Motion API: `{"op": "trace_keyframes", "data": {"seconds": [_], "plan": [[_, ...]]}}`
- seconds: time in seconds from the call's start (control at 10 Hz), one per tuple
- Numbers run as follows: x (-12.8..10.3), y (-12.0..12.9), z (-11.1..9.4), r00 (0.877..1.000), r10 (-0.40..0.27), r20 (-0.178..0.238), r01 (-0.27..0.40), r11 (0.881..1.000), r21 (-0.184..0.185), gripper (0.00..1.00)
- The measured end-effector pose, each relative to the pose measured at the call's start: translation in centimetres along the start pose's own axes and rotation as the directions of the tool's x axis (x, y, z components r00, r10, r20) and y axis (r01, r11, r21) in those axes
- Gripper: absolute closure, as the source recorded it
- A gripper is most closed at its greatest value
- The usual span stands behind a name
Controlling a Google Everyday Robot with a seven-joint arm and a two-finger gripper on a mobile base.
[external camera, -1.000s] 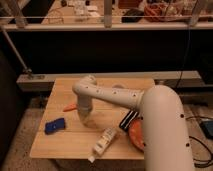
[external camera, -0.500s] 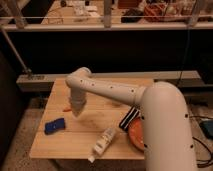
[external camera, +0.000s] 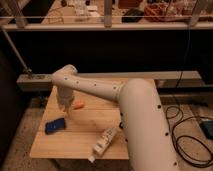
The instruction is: Wipe the white sponge on the table
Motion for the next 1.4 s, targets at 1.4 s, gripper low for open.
{"op": "trace_keyframes", "data": {"seconds": [1.4], "plan": [[-5.1,-0.9,6.9,1.000,-0.009,0.001,0.009,0.990,-0.144,0.20]]}}
